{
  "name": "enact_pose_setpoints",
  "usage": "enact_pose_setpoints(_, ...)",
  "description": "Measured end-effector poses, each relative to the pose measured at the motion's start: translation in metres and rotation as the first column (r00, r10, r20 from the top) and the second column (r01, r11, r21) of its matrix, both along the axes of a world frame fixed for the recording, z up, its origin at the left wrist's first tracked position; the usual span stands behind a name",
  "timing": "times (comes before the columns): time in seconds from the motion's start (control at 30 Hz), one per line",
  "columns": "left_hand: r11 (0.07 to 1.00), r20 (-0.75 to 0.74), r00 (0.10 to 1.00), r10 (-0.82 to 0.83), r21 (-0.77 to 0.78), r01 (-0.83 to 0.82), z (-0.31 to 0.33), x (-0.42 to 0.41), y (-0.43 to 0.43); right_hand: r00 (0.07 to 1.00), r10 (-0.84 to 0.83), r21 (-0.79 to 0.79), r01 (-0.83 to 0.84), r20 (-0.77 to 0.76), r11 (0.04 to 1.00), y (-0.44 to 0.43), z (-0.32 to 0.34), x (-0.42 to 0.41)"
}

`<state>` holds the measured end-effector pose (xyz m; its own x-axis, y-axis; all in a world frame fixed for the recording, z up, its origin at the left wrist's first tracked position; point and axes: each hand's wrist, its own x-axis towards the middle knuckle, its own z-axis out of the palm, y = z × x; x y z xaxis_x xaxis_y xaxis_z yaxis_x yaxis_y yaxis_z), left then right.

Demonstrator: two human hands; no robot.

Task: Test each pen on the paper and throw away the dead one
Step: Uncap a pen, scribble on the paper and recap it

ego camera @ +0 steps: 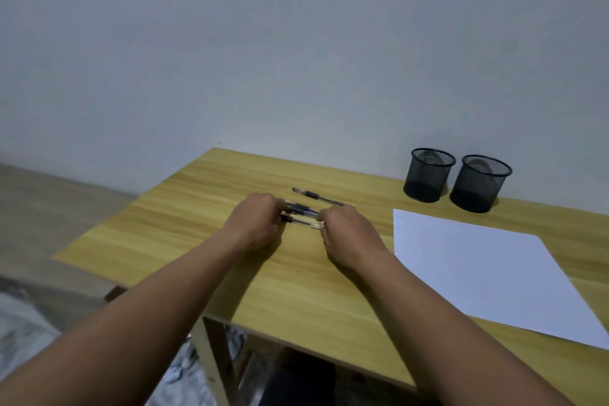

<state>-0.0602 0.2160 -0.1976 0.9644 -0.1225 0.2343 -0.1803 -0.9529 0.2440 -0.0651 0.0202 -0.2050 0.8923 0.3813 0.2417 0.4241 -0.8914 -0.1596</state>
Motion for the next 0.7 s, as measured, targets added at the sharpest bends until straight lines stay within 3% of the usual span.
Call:
enact_pose_setpoints(0.17,0.997,0.048,0.998,-0.031,0.069,0.027,-0.004,0.000,0.007,1.000,0.003,0.003,-0.002,-0.018,1.000,-0.001,0.000,-0.002)
enact_pose_setpoints(0.23,0.997,0.038,0.997,-0.067,-0.032,0.068,-0.004,0.000,0.008,0.999,-0.016,0.110,0.022,-0.049,0.994,-0.006,0.008,-0.011)
enact_pose_setpoints(0.3,0.974,0.023,0.994,-0.103,-0.198,0.105,0.001,-0.001,0.004,0.991,-0.057,0.321,0.095,-0.125,0.942,-0.016,0.017,-0.019)
enact_pose_setpoints(0.4,0.899,0.041,0.990,-0.136,-0.414,0.140,0.014,-0.008,-0.011,0.957,-0.035,0.673,0.228,-0.288,0.704,-0.036,0.028,-0.022)
enact_pose_setpoints(0.47,0.820,0.048,0.986,-0.159,-0.550,0.159,0.023,-0.010,-0.024,0.925,0.043,0.842,0.322,-0.377,0.433,-0.050,0.034,-0.023)
enact_pose_setpoints(0.53,0.739,0.046,0.978,-0.201,-0.649,0.182,0.030,-0.010,-0.037,0.903,0.132,0.903,0.380,-0.409,0.199,-0.061,0.039,-0.026)
enact_pose_setpoints(0.6,0.668,0.035,0.967,-0.252,-0.717,0.200,0.039,-0.010,-0.054,0.897,0.183,0.915,0.395,-0.403,0.077,-0.069,0.041,-0.029)
enact_pose_setpoints(0.7,0.583,0.046,0.949,-0.311,-0.780,0.228,0.050,-0.007,-0.081,0.897,0.189,0.915,0.403,-0.400,0.026,-0.079,0.042,-0.032)
